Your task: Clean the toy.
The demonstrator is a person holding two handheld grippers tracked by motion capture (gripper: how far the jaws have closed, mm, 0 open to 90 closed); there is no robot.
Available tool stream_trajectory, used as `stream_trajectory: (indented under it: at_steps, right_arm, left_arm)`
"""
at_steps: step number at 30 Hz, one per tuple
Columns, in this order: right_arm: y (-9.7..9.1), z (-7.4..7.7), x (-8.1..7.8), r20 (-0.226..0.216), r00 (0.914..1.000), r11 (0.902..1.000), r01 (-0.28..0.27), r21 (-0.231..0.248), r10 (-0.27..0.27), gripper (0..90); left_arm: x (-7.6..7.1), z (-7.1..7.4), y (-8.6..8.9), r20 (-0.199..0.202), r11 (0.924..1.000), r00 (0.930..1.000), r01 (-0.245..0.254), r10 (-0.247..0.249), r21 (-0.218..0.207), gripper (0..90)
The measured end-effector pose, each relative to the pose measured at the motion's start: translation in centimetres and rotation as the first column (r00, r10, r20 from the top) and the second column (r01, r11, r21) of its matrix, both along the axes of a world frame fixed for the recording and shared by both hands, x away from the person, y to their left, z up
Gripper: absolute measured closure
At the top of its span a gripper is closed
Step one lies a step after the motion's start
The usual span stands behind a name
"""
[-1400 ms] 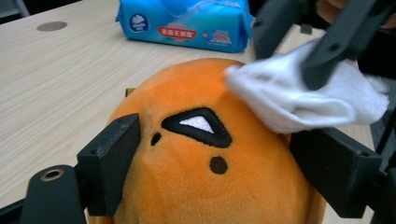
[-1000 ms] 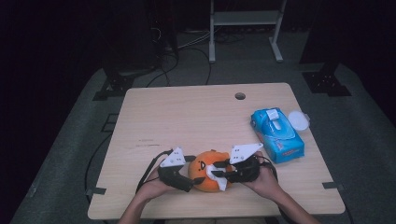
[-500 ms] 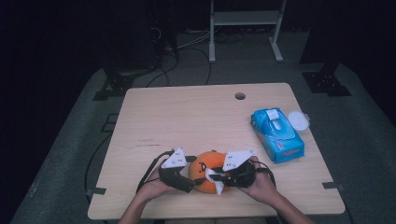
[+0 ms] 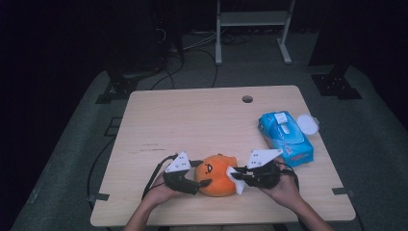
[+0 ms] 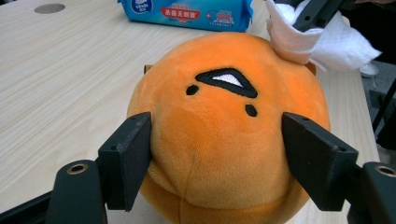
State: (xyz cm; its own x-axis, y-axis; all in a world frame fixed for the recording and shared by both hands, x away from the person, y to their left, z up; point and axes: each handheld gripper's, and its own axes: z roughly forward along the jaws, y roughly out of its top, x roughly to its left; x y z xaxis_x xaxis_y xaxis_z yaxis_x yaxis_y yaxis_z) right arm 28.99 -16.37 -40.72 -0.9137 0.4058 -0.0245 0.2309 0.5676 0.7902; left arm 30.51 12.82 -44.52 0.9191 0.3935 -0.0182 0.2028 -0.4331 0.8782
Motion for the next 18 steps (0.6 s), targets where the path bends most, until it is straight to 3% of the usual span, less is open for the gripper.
stream_trajectory:
  at_steps: [3, 9, 12, 15, 18]
  right_arm:
    - [-0.5, -0.3, 0.3, -0.035, 0.9993, 0.9997, 0.010, 0.024, -0.009, 79.6]
    - [1.3, -0.1, -0.2, -0.020, 0.9992, 0.9990, -0.034, 0.030, 0.034, 79.7]
    - [1.2, -0.1, 0.0, -0.026, 0.9990, 0.9989, -0.034, 0.034, 0.035, 79.7]
    - [0.1, -0.2, 0.3, -0.029, 0.9995, 0.9994, -0.013, 0.033, 0.014, 79.7]
    - [-1.5, -0.6, 0.7, -0.032, 0.9986, 0.9990, 0.043, 0.015, -0.043, 79.7]
  left_arm:
    - [0.0, 0.0, -0.2, 0.010, 1.0000, 0.9999, -0.006, 0.006, -0.001, 26.8]
    - [0.3, -0.4, -0.3, 0.004, 0.9995, 0.9995, -0.030, 0.030, -0.012, 26.8]
    - [0.3, -0.4, -0.1, -0.005, 0.9995, 0.9996, -0.028, 0.028, -0.014, 26.9]
    - [0.5, -0.5, 0.1, -0.013, 0.9993, 0.9996, -0.025, 0.025, -0.027, 26.9]
    - [0.7, -0.6, 0.3, -0.032, 0.9985, 0.9990, -0.033, 0.032, -0.043, 26.9]
